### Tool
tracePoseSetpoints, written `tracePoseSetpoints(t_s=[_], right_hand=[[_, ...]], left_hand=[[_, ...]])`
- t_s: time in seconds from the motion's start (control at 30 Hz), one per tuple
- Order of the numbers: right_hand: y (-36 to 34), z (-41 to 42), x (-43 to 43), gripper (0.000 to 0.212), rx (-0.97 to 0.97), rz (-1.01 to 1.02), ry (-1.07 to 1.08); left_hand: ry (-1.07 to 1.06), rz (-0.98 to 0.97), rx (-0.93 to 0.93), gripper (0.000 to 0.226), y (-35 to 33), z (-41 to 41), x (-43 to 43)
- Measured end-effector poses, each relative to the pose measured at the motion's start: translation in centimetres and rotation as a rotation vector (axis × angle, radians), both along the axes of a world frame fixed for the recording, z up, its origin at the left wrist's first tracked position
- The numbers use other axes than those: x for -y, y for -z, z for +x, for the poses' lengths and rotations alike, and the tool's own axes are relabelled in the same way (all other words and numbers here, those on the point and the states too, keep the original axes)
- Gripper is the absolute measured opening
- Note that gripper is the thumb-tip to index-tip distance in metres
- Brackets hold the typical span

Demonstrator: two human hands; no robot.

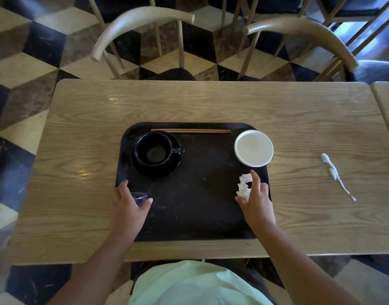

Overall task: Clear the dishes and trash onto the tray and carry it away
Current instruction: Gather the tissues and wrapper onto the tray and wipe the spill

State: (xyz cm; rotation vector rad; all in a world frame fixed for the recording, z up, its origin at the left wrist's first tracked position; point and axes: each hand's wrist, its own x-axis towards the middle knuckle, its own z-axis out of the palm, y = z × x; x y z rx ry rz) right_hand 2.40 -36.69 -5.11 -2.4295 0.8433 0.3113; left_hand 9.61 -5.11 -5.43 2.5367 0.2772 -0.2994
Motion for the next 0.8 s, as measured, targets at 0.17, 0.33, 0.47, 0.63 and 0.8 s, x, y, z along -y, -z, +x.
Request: tracePoseSetpoints(t_s=[0.17, 0.33, 0.47, 0.63, 0.8], right_hand=[[0.5, -2.5, -0.5, 0.101, 0.062, 0.008, -0.030], [0.9, -4.1, -0.9, 0.091, 0.053, -0.024, -0.093], [0.6, -5.0, -0.8, 0.091, 0.032, -0.009, -0.089], [-0.6, -5.8, -0.2, 0.067, 0.089, 0.066, -0.028], [-2.1, -3.3, 1.3, 0.034, 0.132, 0.030, -0.031]], left_hand=[[0.023, 0.036, 0.002, 0.090, -0.2, -0.7, -0.1], [0.079, 0.082, -0.024, 0.088, -0.4, -1.5, -0.1], [0.088, 0.133, -0.013, 0.085, -1.0, -1.7, 0.1], [0.170, 0.160, 0.062, 0.071, -3.1, -2.2, 1.1], [0.340, 0.144, 0.095, 0.061, -4.7, -2.6, 4.2]])
